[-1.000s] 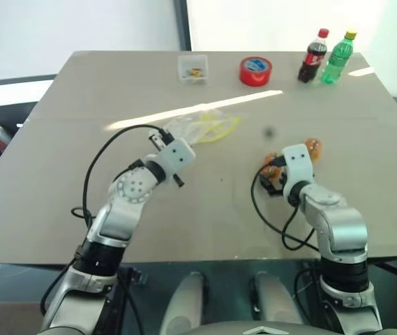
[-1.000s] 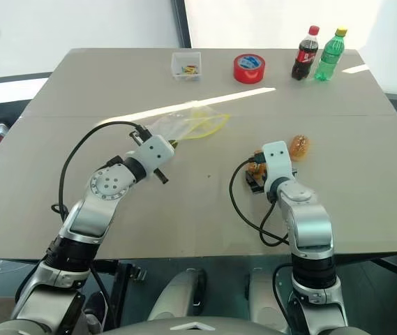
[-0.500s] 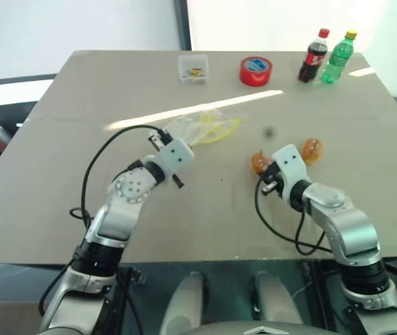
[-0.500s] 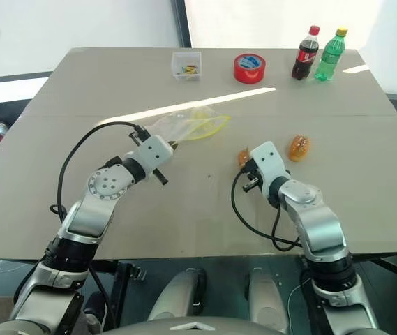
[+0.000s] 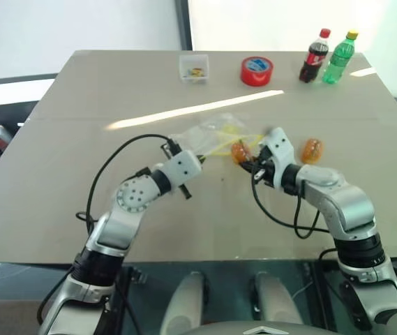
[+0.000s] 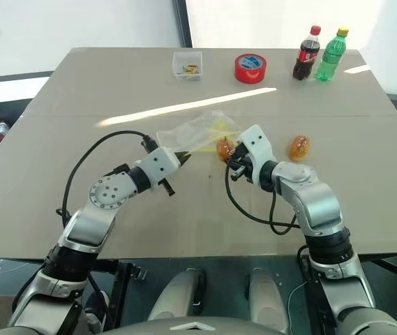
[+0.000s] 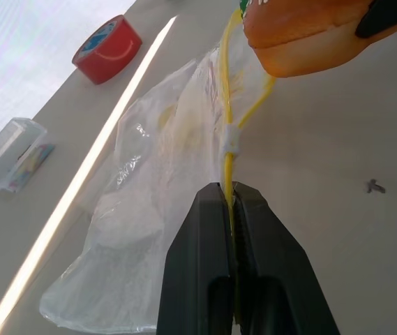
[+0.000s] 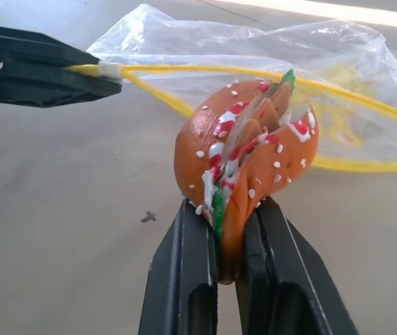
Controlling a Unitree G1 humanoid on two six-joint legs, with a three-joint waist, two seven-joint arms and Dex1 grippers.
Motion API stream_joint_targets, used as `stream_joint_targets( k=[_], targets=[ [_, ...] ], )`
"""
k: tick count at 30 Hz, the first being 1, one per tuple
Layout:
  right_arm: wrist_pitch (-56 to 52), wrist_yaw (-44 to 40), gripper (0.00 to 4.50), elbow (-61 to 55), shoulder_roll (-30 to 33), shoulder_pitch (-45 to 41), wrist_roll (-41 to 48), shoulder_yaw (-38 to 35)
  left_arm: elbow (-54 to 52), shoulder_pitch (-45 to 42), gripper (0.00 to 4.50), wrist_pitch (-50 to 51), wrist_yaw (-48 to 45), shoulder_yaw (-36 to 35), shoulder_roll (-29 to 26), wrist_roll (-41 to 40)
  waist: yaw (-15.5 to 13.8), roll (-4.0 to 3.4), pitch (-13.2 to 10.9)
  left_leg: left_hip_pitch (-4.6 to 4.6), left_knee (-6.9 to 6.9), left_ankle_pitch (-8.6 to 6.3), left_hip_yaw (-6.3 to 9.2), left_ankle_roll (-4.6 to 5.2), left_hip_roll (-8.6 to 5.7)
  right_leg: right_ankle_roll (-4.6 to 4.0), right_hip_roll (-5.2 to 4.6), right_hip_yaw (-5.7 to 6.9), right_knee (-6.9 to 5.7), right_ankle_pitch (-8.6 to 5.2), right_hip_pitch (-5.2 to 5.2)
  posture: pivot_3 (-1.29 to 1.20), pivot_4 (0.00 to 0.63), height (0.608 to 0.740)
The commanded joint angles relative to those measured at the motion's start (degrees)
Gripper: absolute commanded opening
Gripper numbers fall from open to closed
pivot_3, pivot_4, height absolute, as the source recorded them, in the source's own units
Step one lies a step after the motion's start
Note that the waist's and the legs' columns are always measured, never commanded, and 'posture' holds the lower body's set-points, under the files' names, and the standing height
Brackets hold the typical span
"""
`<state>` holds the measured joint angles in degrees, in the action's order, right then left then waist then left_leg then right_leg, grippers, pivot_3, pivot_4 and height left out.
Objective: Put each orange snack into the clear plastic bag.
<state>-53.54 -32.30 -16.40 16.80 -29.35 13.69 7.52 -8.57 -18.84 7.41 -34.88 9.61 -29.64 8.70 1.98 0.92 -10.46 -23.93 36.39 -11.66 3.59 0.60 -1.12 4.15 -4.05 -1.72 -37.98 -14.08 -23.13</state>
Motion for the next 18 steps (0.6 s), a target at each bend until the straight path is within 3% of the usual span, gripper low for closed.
stream_joint_targets(
  k=[1,18],
  targets=[
    [1.02,0.07,0.04,0.18,0.69,-2.0,1.17,-1.46,-3.85,0.45,0.0,-1.57,-1.03,-0.01,0.01,-1.45,0.05,0.0,0.0,0.0,0.0,0.0,0.0,0.0,0.01,0.0,0.01,0.0,-0.01,0.0,0.0,0.0,0.15,0.74],
    [-0.43,0.79,0.04,8.15,-1.0,-6.39,4.6,-2.74,-3.24,-1.39,0.0,-3.18,-2.14,1.17,1.61,-1.6,0.18,0.0,0.0,0.0,0.0,0.0,-0.03,0.0,0.01,0.0,0.02,0.01,-0.02,0.0,0.0,0.0,0.15,0.74]
  ],
)
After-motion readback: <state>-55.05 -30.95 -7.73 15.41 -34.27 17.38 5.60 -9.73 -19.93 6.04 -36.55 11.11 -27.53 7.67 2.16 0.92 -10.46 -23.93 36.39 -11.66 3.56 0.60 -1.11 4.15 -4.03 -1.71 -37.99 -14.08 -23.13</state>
